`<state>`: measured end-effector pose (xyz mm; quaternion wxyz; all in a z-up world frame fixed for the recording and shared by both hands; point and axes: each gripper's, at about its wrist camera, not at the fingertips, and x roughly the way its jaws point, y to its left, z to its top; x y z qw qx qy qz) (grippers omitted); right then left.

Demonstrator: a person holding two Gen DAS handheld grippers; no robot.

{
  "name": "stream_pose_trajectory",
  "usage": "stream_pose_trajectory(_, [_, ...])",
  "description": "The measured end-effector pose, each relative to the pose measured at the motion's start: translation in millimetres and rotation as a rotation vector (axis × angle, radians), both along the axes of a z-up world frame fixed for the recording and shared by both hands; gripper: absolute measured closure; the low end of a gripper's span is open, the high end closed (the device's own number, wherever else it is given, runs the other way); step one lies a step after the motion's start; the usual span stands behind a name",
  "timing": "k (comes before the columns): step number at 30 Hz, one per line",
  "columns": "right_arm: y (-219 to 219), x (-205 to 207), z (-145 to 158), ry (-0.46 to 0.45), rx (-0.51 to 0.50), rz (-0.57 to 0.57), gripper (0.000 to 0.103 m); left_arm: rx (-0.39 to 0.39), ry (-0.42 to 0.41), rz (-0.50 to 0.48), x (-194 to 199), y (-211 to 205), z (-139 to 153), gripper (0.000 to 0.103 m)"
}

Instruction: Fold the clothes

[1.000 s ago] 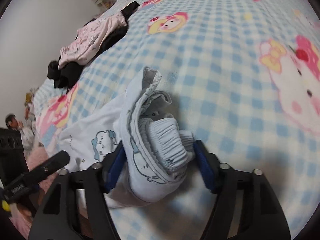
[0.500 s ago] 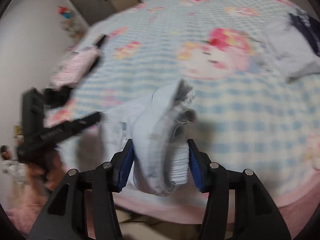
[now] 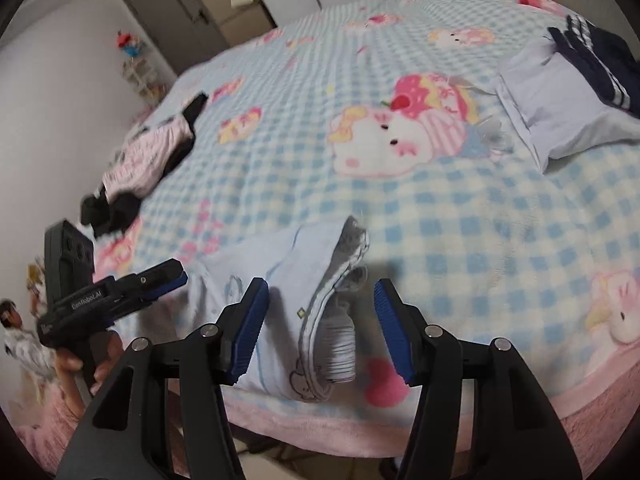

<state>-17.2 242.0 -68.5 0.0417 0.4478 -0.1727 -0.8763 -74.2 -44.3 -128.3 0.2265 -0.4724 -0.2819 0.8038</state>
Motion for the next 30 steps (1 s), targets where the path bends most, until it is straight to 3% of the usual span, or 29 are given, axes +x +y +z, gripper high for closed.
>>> stream_pose_trajectory(2, [-4.2,0.1,-1.4,0.014,0.012,0.028,0.067,-0.010,0.004,-0.015,1.6,7.1,-2.0,0.053])
stream_pose_trajectory(8, [-22.3,-14.4,-8.0,0.024,0.098,0.097,0.078,-0.144,0.107,0.026,3.0,20.6,9.1,0.053])
stream_pose_trajectory(13, [-32.1,-27.8,-22.3,-0.002,0.103,0.131,0.078,-0.147,0.062,-0.049,-4.8,33.7,-7.4,0.056])
stream_pose_trajectory(15, [-34.4,-30.7,-23.9,-0.004,0.101,0.133,0.078,-0.183,0.086,-0.050,-3.3,38.7,-5.7,0.079])
stream_pose_trajectory(17, [-35.5,-32.1,-21.5,0.003,0.101,0.124,0.078,-0.212,0.128,-0.042,0.8,41.0,2.7,0.086])
stream_pose_trajectory(23, [-38.7,-35.0,-11.8,0.034,0.071,0.123,0.075,-0.229,0.189,0.007,20.7,31.5,23.7,0.089])
stream_pose_trajectory(26, [-42.5,-38.8,-17.9,0.026,0.090,0.136,0.075,-0.237,0.133,0.030,22.9,20.9,17.4,0.089])
stream_pose_trajectory(28, [-44.0,-42.7,-30.4,0.000,0.112,0.130,0.067,-0.225,0.060,0.039,15.1,13.8,0.9,0.089])
stream_pose_trajectory(30, [-45.4,-46.6,-42.9,-0.026,0.135,0.124,0.066,-0.205,0.002,0.048,8.1,9.1,-13.6,0.089])
